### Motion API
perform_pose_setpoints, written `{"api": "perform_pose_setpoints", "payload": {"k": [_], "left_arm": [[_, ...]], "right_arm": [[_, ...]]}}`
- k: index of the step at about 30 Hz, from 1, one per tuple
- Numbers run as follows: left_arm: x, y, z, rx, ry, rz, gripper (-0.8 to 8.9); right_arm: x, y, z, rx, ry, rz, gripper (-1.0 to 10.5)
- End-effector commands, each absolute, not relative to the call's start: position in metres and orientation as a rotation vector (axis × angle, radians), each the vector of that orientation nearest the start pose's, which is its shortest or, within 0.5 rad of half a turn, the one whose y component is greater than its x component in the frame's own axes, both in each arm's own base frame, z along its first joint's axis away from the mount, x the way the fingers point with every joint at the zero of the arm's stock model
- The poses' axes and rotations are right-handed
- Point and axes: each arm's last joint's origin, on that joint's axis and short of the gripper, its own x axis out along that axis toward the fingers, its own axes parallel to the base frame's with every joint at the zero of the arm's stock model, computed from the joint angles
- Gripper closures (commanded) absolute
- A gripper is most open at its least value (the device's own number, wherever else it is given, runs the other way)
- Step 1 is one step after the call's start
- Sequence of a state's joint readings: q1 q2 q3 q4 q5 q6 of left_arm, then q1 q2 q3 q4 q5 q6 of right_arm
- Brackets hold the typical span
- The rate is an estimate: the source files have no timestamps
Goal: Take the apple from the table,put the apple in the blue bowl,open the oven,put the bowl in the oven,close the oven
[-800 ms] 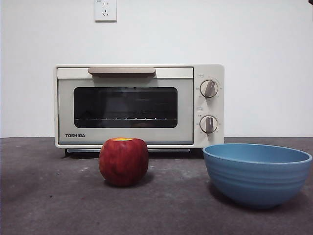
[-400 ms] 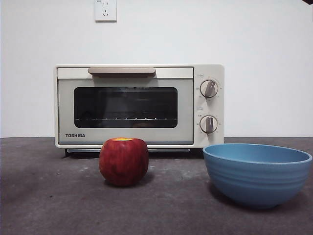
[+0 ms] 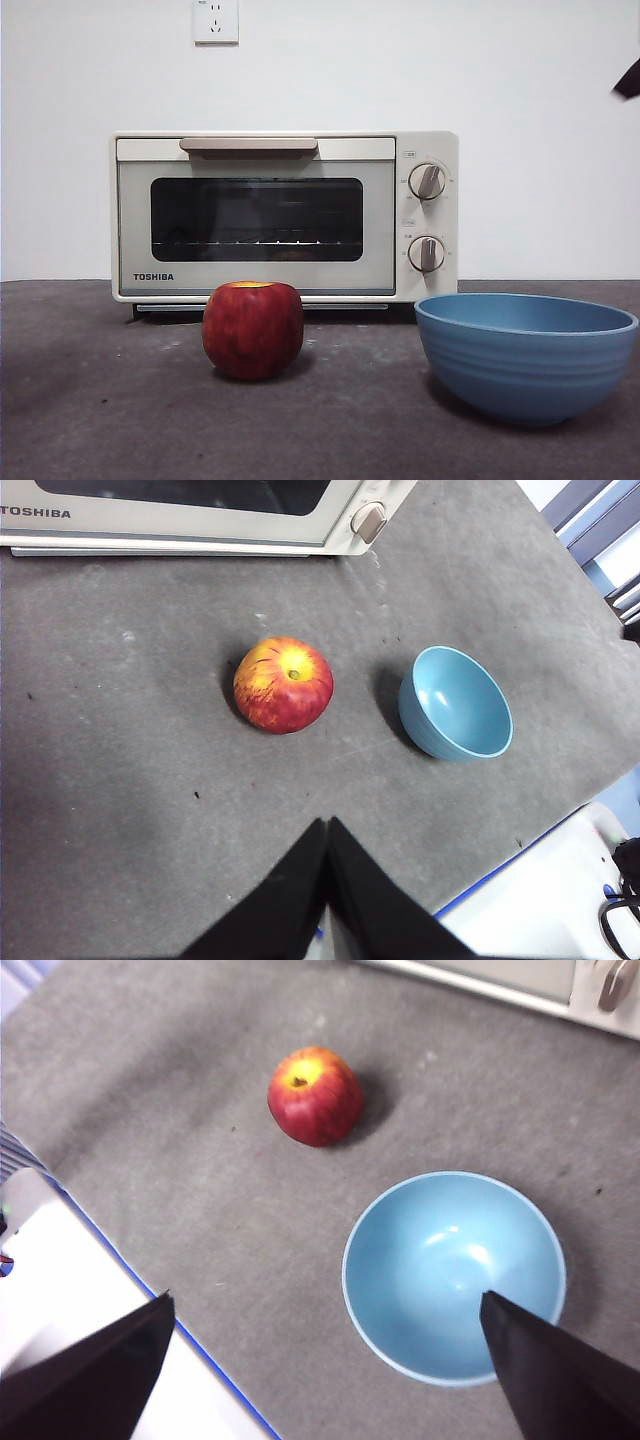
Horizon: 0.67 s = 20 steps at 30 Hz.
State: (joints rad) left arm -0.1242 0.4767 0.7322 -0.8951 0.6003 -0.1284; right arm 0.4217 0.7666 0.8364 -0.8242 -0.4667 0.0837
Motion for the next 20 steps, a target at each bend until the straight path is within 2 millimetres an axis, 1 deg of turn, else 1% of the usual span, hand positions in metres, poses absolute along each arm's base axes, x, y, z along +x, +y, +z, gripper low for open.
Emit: {"api": "perform_pose_setpoints", "payload": {"k": [1,4,7,14,20], "left_arm": [[0.078,-0.026,0.297,-0.254,0.652,-0.671,8.06],[0.078,-0.026,0.297,-0.255,0.652,-0.670,8.06],[0.078,-0.026,0.297,-0.254,0.652,-0.670,8.06],[0.078,-0.026,0.297,-0.254,0.652,-0.671,8.06],[0.078,-0.026,0.297,-0.255,0.652,-0.670,8.06]], "right_arm": [[0.130,0.079,0.302,0.095,0.810,0.839,4.6],[0.140,0.094,0.302,0.091,0.818,0.874,4.6],[0.153,0.113,0.303,0.046,0.817,0.877,4.6],[0.185,0.164,0.304,-0.052,0.856,0.882,4.6],[0.212,0.210,0.296,-0.123,0.902,0.872,4.6]]}}
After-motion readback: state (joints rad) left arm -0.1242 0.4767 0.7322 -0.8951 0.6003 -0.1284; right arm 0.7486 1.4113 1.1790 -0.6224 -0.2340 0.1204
